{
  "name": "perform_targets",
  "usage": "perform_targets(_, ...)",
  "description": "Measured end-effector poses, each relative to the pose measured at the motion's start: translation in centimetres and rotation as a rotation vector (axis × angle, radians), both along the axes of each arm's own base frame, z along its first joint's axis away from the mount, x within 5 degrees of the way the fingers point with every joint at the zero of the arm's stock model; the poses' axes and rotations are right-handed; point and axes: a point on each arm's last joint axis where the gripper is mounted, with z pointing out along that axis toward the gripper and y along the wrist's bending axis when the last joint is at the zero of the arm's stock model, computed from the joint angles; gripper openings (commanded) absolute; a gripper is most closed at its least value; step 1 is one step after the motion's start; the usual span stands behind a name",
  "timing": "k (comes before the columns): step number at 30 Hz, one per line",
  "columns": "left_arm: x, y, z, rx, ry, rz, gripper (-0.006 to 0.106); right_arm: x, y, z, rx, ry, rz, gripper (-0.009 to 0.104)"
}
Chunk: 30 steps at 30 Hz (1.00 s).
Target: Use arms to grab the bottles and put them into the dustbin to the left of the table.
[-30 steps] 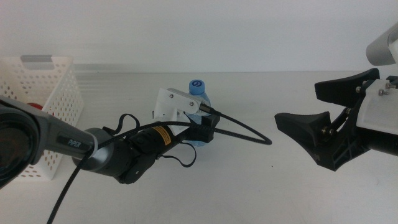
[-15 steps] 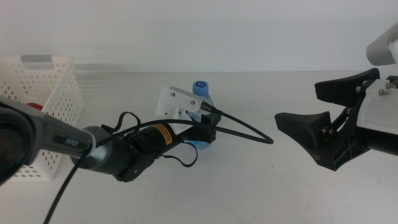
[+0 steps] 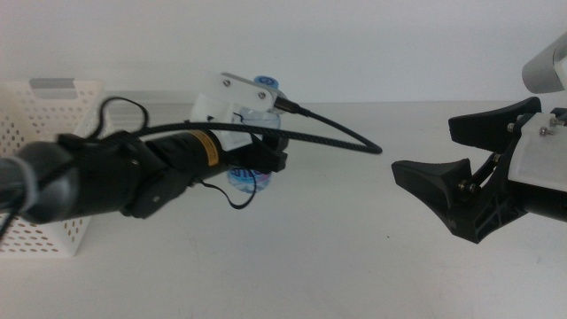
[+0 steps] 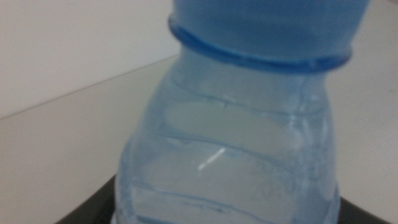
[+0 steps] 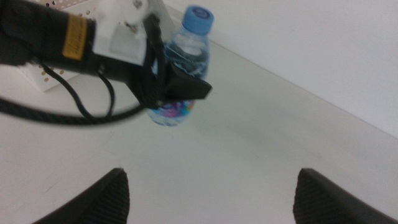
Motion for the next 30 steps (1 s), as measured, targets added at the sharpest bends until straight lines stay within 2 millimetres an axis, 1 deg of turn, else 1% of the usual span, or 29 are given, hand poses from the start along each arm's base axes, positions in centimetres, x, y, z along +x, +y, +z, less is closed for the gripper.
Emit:
perform_targets(9,-2.7,2.4,4.7,0.084,0.047,0.082,0.006,0.0,0.0,0.0,0.000,0.000,0.000,0.075)
perform_targets(13,-4.0,3.4,6.2,0.111,0.071,0.116,0.008,0.0,0.0,0.0,0.000,0.000,0.000,0.075)
perform_targets(19,-5.6,4.7,8.3,0.120,0.077,0.153,0.008,0.0,0.0,0.0,0.000,0.000,0.000,0.075)
perform_targets(22,-5.8,5.3,8.6,0.126,0.108,0.185,0.008,0.0,0.0,0.0,0.000,0.000,0.000,0.075)
perform_targets(27,-5.4,6.4,9.7,0.152,0.173,0.257,0.008,0.0,0.0,0.0,0.000,0.000,0.000,0.075)
perform_targets(30,-5.1,7.3,10.4,0.159,0.204,0.303,0.005,0.0,0.0,0.0,0.000,0.000,0.000,0.075)
